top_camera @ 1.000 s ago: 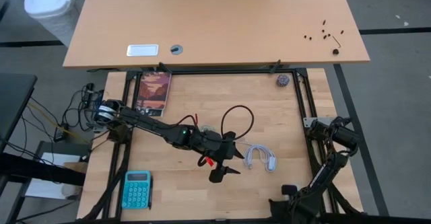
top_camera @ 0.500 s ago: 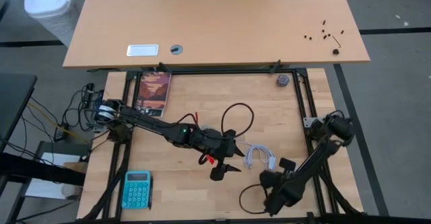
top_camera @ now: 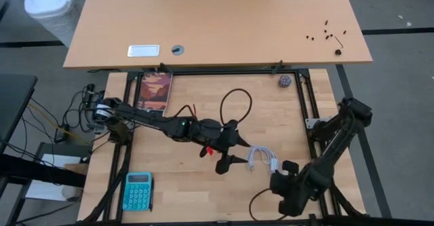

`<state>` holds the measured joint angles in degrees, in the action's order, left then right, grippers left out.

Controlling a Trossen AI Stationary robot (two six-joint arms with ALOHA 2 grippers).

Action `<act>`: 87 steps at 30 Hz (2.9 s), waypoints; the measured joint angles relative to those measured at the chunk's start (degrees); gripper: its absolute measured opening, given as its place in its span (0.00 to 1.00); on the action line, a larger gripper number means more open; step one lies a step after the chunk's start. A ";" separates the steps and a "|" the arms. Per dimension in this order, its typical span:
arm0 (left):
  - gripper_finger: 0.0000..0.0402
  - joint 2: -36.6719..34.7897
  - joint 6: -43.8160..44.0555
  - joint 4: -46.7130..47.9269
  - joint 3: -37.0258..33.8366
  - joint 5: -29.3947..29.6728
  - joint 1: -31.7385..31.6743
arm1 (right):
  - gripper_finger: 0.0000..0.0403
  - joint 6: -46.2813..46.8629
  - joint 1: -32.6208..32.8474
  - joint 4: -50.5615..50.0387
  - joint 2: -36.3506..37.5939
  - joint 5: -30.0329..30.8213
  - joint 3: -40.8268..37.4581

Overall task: Screw lightbulb
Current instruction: Insert the lightbulb into the desk lamp

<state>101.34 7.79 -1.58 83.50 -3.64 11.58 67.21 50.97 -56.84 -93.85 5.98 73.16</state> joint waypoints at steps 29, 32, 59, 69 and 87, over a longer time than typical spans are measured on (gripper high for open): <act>0.69 -0.79 3.39 0.72 0.00 -0.02 -0.72 | 0.01 19.74 1.89 19.66 -0.34 1.74 -24.75; 0.69 -0.79 3.39 0.65 0.00 0.02 -0.73 | 0.01 19.38 -0.80 21.61 -0.03 0.00 -26.78; 0.69 -0.83 0.05 3.99 4.60 2.58 -2.24 | 0.01 9.65 -18.35 -3.38 11.59 1.62 -12.62; 0.69 -0.79 -0.04 5.24 6.03 2.47 -4.09 | 0.02 30.34 -18.29 -12.80 14.20 -18.86 -12.85; 0.69 -0.81 -0.02 7.38 5.99 1.88 -4.09 | 0.02 39.24 -15.17 3.91 13.93 -25.84 -34.21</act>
<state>100.53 7.77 5.80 89.49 -1.76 7.49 106.46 35.80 -52.93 -79.92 -19.86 38.95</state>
